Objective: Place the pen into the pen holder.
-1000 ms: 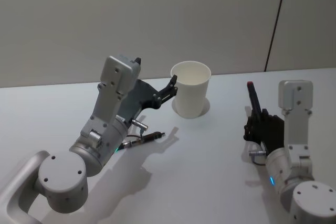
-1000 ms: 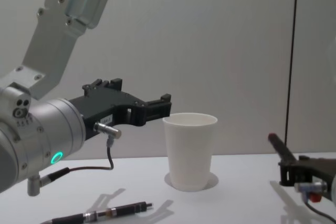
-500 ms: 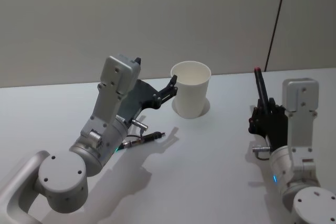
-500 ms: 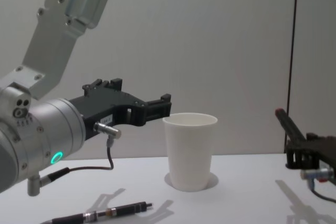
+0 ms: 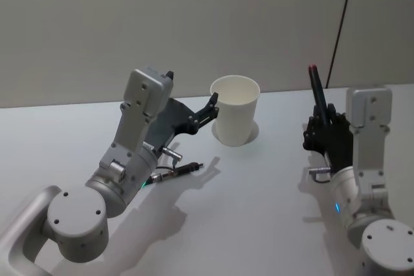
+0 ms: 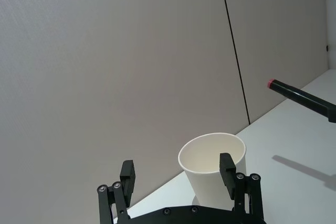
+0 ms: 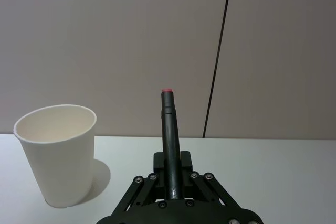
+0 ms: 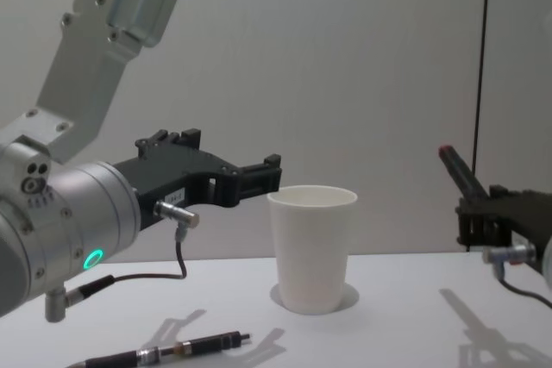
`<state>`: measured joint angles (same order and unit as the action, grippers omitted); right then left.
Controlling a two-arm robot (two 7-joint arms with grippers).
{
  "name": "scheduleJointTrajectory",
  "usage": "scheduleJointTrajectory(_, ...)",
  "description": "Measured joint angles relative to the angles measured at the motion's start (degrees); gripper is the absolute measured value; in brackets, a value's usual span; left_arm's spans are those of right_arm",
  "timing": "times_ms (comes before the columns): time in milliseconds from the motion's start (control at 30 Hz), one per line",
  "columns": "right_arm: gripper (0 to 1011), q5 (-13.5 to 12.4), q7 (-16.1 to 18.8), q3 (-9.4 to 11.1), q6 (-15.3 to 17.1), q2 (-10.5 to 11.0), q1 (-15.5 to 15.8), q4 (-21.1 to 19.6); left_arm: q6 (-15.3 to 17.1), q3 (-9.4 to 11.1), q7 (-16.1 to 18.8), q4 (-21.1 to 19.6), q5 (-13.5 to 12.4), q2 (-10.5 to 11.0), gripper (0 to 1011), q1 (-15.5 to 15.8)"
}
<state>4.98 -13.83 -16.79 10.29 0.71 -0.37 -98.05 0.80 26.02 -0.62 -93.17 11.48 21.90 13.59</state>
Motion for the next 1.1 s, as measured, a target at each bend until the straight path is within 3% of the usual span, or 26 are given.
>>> scheduleJointTrajectory(1100,165,0.87,8.77,2.13,-7.59,-0.94,-6.47,3.55,0.0,0.0,0.0,0.0,0.0,0.0,1001,0.0)
